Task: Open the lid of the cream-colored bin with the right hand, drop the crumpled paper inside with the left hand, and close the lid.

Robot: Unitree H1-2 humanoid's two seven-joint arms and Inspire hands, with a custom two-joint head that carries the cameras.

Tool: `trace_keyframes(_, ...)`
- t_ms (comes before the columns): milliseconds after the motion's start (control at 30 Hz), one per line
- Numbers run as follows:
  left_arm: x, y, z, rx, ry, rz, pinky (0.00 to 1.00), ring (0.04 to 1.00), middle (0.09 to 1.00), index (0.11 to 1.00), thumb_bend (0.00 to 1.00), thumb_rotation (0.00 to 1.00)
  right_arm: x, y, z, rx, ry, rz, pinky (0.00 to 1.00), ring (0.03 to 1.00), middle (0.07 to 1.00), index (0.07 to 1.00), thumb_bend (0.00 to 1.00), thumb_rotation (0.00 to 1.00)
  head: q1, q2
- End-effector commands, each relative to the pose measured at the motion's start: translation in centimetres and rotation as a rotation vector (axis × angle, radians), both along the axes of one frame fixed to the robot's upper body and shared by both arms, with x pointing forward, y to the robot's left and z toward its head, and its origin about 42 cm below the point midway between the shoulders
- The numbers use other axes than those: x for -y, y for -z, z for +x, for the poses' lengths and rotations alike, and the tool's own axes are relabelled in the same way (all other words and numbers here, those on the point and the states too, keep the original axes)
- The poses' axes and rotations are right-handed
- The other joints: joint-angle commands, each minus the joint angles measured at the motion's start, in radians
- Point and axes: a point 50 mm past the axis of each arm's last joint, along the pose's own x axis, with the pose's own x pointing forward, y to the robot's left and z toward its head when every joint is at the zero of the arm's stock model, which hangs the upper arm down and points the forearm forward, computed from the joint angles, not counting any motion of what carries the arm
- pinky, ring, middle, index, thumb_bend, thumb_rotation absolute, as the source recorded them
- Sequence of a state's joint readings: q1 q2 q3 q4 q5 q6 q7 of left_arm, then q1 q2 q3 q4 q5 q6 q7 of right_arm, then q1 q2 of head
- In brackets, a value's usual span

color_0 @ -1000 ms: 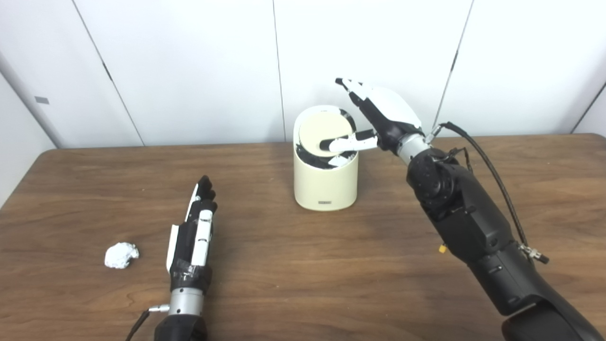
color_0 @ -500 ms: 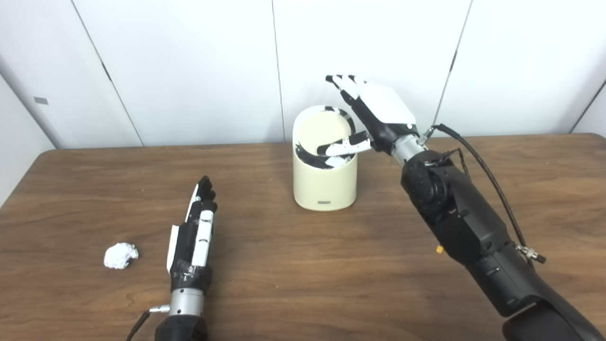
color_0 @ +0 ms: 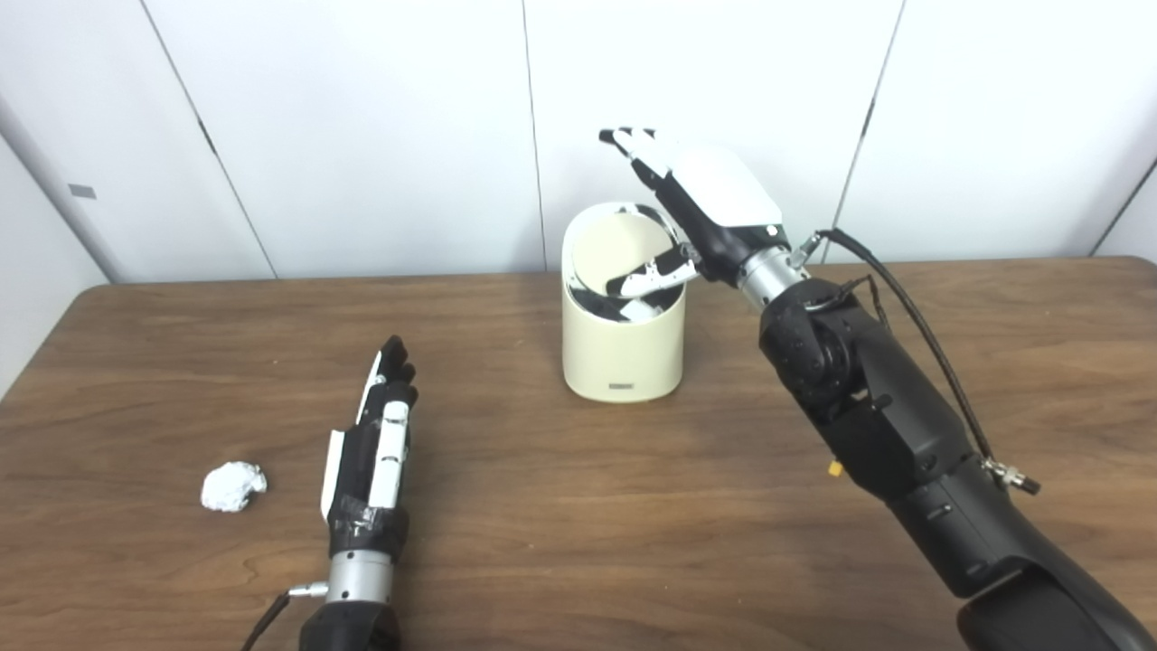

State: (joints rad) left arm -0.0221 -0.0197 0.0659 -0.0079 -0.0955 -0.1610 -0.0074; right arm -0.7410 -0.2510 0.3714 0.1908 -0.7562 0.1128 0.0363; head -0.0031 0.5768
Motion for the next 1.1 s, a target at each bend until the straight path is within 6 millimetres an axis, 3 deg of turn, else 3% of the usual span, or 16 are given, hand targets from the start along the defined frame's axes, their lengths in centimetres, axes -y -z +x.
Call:
trace_keyframes(0, 0.7, 1.6, -1.1, -0.053, 0.01, -0.032, 1.0, 1.0, 1.0, 0.994, 0.41, 0.8, 1.7, -1.0, 0.8, 0.005, 0.047, 0.007, 0.96, 0.976, 0.958, 0.938, 0.74, 0.22, -0.001, 0.001)
trace_keyframes(33, 0.7, 1.6, -1.1, -0.054, 0.011, -0.031, 1.0, 1.0, 1.0, 0.998, 0.41, 0.8, 1.7, -1.0, 0.7, -0.004, 0.042, 0.029, 0.98, 0.985, 0.961, 0.941, 0.67, 0.34, -0.001, 0.001)
trace_keyframes(133, 0.7, 1.6, -1.2, -0.06, 0.01, -0.032, 1.0, 1.0, 1.0, 0.996, 0.39, 0.79, 1.7, -1.2, 0.7, -0.035, 0.028, 0.12, 0.95, 0.969, 0.951, 0.941, 0.58, 0.51, -0.001, 0.002)
trace_keyframes(200, 0.7, 1.6, -1.2, -0.064, 0.009, -0.029, 1.0, 1.0, 1.0, 0.995, 0.38, 0.79, 1.7, -1.5, 0.8, -0.089, 0.019, 0.249, 0.92, 0.953, 0.943, 0.935, 0.57, 0.57, -0.001, 0.002)
trace_keyframes(367, 0.6, 1.7, -1.1, -0.073, 0.025, -0.013, 1.0, 1.0, 1.0, 1.0, 0.4, 0.77, 1.7, -2.5, 0.6, -0.253, -0.053, 0.608, 0.84, 0.907, 0.926, 0.913, 0.57, 0.62, -0.001, 0.002)
trace_keyframes(533, 0.6, 1.7, -1.1, -0.075, 0.029, -0.01, 1.0, 1.0, 1.0, 1.0, 0.38, 0.76, 2.0, -3.2, 0.5, -0.374, -0.092, 0.833, 0.91, 0.933, 0.936, 0.923, 0.52, 0.69, 0.0, 0.002)
trace_keyframes(767, 0.6, 1.6, -1.2, -0.081, 0.028, -0.012, 1.0, 0.993, 1.0, 0.995, 0.37, 0.77, 3.0, -2.9, -0.1, -0.443, -0.075, 0.938, 0.99, 0.973, 0.955, 0.935, 0.48, 0.77, -0.001, 0.003)
trace_keyframes(1067, 0.3, 1.6, -1.3, -0.081, 0.038, -0.01, 1.0, 1.0, 1.0, 0.999, 0.36, 0.79, 4.9, -0.8, -1.6, -0.463, -0.039, 0.952, 1.0, 0.998, 0.978, 0.95, 0.44, 0.86, -0.009, 0.008)
